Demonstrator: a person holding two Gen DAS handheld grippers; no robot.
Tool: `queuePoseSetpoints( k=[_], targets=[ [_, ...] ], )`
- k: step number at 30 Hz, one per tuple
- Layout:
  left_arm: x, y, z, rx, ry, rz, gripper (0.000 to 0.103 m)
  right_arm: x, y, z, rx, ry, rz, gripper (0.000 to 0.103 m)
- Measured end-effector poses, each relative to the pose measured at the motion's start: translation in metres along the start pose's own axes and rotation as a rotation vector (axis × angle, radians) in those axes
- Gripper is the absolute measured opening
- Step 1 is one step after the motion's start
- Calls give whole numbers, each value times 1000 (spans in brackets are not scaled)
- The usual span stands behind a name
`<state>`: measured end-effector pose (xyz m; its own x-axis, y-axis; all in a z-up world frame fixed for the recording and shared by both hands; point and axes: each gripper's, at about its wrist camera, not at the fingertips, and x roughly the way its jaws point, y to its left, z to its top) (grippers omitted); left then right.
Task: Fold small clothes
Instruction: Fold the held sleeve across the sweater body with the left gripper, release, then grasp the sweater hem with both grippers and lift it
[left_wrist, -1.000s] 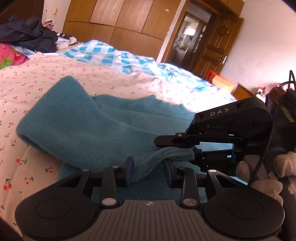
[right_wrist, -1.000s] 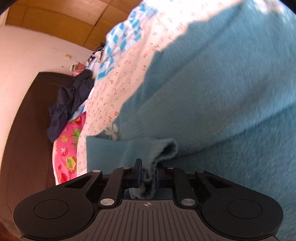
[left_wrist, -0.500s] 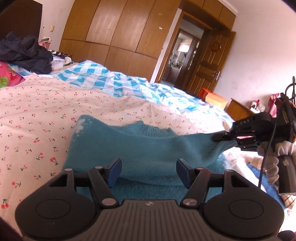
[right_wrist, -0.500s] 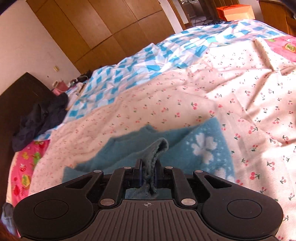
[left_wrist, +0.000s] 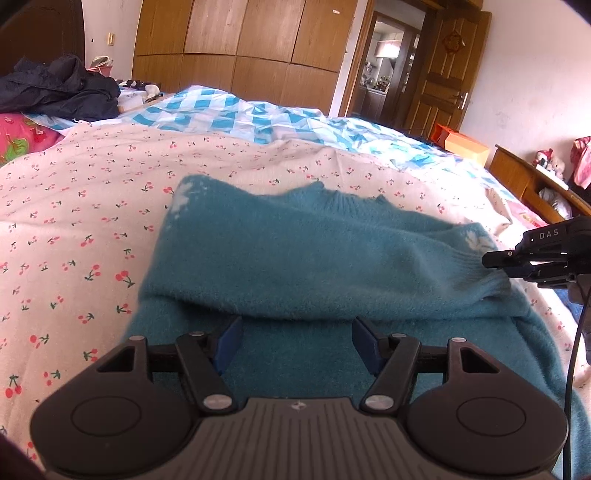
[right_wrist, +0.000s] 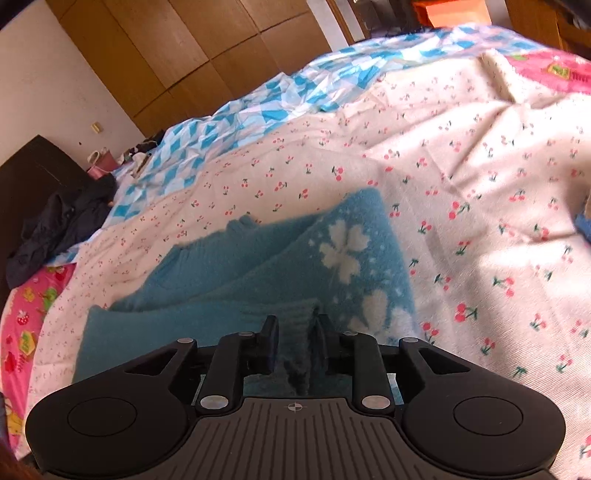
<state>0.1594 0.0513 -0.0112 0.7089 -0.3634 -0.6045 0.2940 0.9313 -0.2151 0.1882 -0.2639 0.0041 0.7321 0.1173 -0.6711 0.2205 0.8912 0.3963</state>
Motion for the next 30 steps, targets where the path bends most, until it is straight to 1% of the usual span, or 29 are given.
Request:
queuePoseSetpoints(
  k=[1,4,6,8,10,13,14,18,20,24,29,30],
  targets=[
    [-4,0,0,2,-4,0,68,-5,3,0,-20,-13,0,23],
    [-14,2,-1,-1,3,-4,68,-17,13,-5,-82,-37,37,23],
    [-21,3,-4,-17,18,-5,68,-17,22,-10,-135,-22,45,24],
    [-27,5,-6,-31,34,0,68,-7,29,-17,-186,7,-6,26],
    [-34,5,-9,-30,44,10,68,9,29,-20,-192,50,-56,26],
    [-51,4,-13,-31,50,12,68,15,25,-22,-158,46,-84,26],
    [-58,4,-15,-30,50,15,68,10,25,-23,-150,43,-75,28],
    [-80,10,-21,-37,93,30,68,-19,32,-32,-195,33,-55,28],
    [-89,13,-25,-42,128,35,68,-39,33,-41,-209,46,-24,28],
    [-111,20,-34,-28,187,57,68,-85,32,-69,-245,119,20,28],
    [-134,31,-46,-26,270,116,68,-138,23,-111,-282,222,8,31],
    [-137,32,-48,-32,289,123,68,-145,20,-117,-282,243,-5,34]
  ],
)
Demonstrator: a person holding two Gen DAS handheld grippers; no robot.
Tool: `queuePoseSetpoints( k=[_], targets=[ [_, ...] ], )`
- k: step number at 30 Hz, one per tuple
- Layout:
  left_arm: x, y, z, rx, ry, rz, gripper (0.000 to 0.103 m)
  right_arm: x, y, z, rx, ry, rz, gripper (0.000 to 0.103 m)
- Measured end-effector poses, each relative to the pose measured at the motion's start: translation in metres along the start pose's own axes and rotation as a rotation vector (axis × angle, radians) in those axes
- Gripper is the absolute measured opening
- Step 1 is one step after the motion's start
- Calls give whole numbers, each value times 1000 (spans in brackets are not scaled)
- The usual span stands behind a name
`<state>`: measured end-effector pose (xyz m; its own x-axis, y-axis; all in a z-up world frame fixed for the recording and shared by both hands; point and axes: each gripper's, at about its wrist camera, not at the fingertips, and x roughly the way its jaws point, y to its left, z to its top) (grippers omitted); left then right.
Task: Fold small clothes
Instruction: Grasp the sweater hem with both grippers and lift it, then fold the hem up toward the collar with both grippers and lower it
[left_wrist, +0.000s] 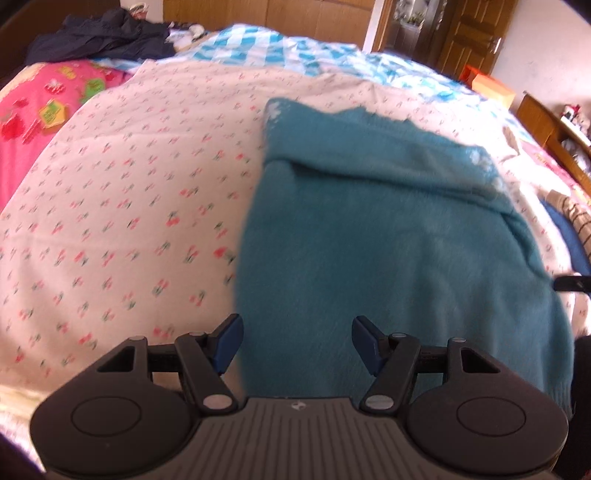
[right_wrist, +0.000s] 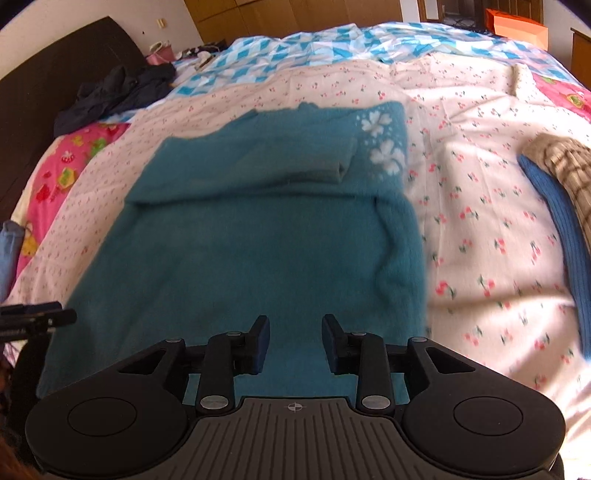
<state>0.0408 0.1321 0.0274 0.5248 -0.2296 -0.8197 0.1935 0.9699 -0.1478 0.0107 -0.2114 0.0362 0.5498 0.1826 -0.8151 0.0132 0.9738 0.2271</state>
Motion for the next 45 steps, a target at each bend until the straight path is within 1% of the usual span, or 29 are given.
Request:
queuePoseSetpoints(
  k=[2,5,9,12,14,16,18,20,21,22,23,24,25,26,29,32,33,35,38,40,43,45],
  targets=[
    [-2,4,-7,-16,54,-4,68,-9,-2,-16,0,56,-31,38],
    [-3,-1,-15,-9,115,-31,68,-21,-6,-33,-7,106,-88,39],
    [0,-11,-24,16,192,-71,68,-27,-13,-51,21,165,-124,44],
    [7,-16,-29,37,230,-63,68,-24,-14,-59,34,188,-139,47],
    [11,-19,-31,36,247,-65,68,-15,-16,-63,69,228,-109,47],
    [12,-23,-32,54,261,-61,68,-2,-18,-69,117,284,-48,47],
    [13,-24,-33,60,280,-67,68,9,-19,-73,150,315,-20,49],
    [13,-24,-32,56,278,-65,64,13,-21,-75,172,309,-6,44],
    [12,-23,-31,44,273,-68,60,13,-23,-75,188,300,5,38],
    [11,-21,-31,27,269,-69,52,11,-25,-75,206,288,19,29],
    [11,-17,-30,5,265,-67,44,9,-27,-75,220,275,33,25],
    [8,-12,-30,-20,257,-65,39,4,-31,-76,239,256,57,21],
    [5,-9,-30,-44,250,-65,30,-1,-33,-77,256,233,82,20],
    [2,-4,-30,-74,244,-71,24,-6,-33,-77,266,211,99,19],
    [-4,9,-32,-157,232,-118,20,-18,-34,-78,289,134,157,17],
    [0,8,-33,-191,218,-141,16,-20,-34,-76,339,70,221,16],
    [2,6,-30,-206,207,-158,16,-22,-35,-74,368,44,251,16],
    [-1,7,-24,-256,171,-227,16,-28,-37,-68,412,-13,304,16],
    [-10,11,-4,-328,82,-346,16,-40,-35,-51,433,-130,365,15],
    [-13,9,13,-351,29,-399,16,-49,-36,-32,461,-226,404,15],
    [-10,5,50,-367,-70,-442,16,-51,-42,0,497,-346,428,15],
    [-2,4,78,-383,-122,-460,16,-42,-48,27,517,-405,419,14]
  ],
)
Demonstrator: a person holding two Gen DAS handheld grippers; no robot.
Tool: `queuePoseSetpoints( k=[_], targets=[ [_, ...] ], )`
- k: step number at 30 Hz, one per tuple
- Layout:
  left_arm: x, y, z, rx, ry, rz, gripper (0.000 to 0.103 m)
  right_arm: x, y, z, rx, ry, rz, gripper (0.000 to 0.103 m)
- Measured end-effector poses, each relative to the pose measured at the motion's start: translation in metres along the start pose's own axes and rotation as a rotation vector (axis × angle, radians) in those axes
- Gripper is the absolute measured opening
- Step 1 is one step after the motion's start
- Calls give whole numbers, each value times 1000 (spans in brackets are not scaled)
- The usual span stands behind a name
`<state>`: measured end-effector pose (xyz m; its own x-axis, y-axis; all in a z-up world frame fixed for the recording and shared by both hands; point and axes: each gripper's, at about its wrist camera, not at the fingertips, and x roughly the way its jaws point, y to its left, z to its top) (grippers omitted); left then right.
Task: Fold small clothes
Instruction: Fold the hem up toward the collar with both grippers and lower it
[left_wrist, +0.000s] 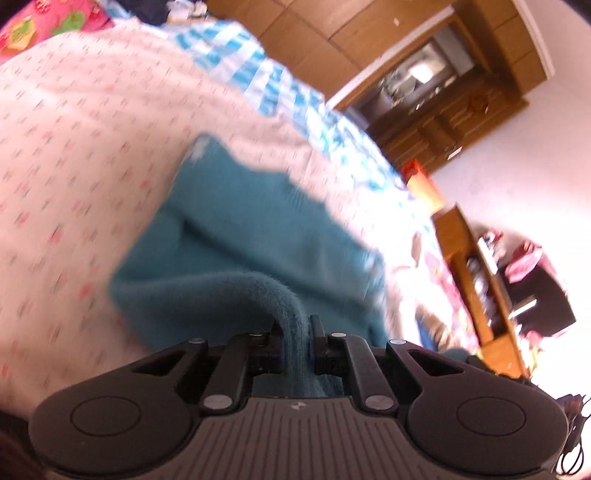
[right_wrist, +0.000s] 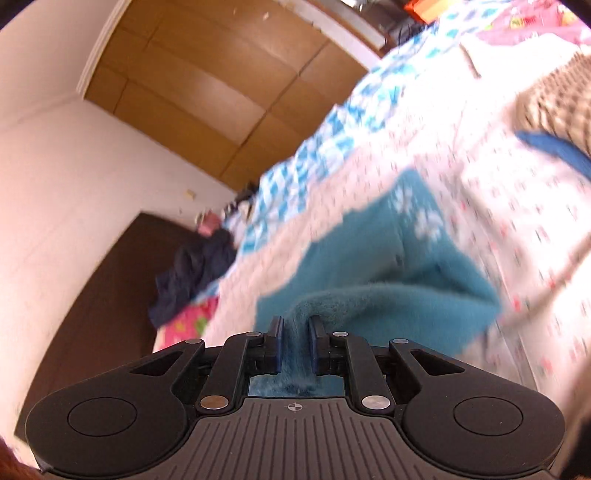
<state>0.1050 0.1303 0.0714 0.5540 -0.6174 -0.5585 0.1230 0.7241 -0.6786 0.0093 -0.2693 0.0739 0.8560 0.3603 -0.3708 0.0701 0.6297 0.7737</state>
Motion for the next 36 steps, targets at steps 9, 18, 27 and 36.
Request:
queuePoseSetpoints(
  k=[9,18,27,36],
  targets=[
    [95,16,82,-8,-168,129,16,109,-39,75,54,-168,-155,14],
    [147,56,85,-80,-191,217,16,184,-65,98,7,-138,-280,14],
    [132,64,95,-228,-221,83,29,163,-54,85,-165,-135,-331,39],
    [102,38,95,21,-378,320,52,176,-46,75,-434,-74,-441,44]
  ],
)
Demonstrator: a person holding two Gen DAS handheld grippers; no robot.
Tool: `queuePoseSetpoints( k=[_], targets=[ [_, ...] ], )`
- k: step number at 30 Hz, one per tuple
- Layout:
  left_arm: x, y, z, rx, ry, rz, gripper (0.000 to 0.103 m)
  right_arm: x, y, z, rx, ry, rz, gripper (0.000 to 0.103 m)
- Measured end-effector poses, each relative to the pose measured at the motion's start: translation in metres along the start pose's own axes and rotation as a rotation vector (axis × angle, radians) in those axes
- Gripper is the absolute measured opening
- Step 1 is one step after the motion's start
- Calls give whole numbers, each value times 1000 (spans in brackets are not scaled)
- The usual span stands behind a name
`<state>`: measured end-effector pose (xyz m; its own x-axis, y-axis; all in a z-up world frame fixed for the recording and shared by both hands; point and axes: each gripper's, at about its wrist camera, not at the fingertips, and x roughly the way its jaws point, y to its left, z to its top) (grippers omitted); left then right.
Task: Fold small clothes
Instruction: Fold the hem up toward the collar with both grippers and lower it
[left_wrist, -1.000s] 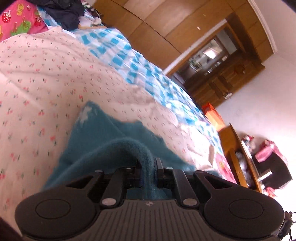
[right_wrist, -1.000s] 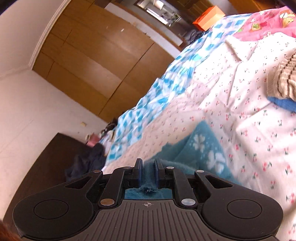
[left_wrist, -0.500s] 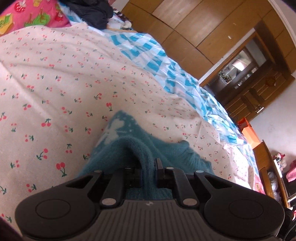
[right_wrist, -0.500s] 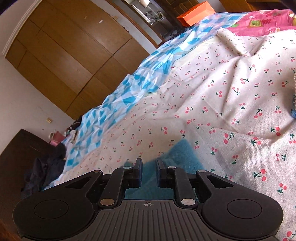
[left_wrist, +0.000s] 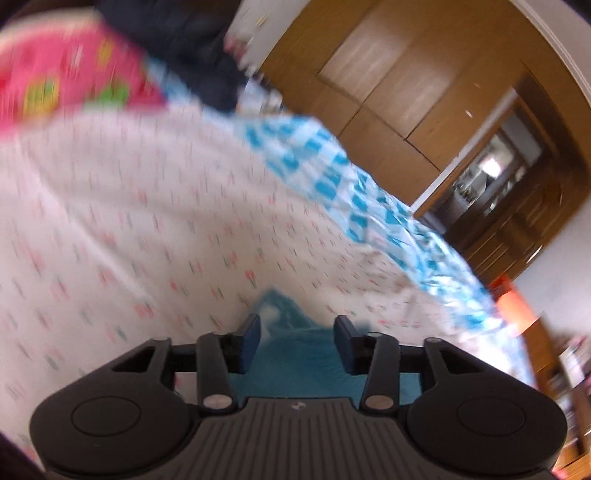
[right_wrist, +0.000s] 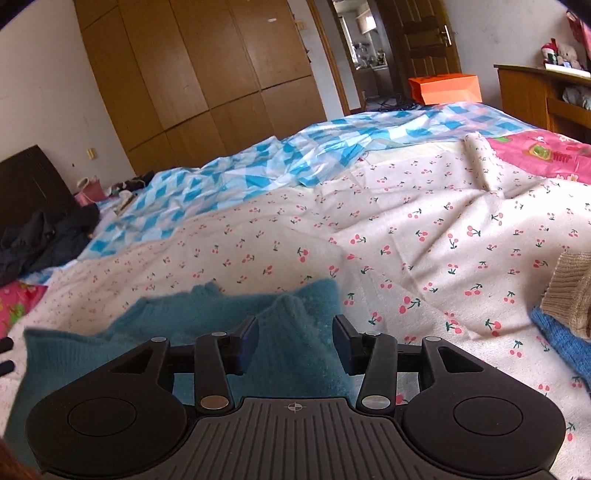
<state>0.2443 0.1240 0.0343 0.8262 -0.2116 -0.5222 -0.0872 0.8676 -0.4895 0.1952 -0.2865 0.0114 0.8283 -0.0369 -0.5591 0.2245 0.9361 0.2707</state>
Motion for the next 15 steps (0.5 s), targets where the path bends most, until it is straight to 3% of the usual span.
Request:
queuePoseSetpoints(
  k=[2,5,6,7,9,15],
  targets=[
    [-5,-6,-2,99,-13,5,58,6,0,-1,-23,25,1,44],
    [1,-12,-11,217,30,27,59,16,0,-5,-55,73,-8,42],
    [6,-13,-14,241,47,36,59,17,0,-6,-62,79,-10,31],
    [11,-13,-17,258,68,46,59,16,1,-7,-75,79,-20,23],
    [20,-12,-23,286,102,69,59,13,3,-6,-102,72,-22,19],
    [35,-4,-21,307,120,86,59,13,1,-3,-115,84,29,20]
  ],
)
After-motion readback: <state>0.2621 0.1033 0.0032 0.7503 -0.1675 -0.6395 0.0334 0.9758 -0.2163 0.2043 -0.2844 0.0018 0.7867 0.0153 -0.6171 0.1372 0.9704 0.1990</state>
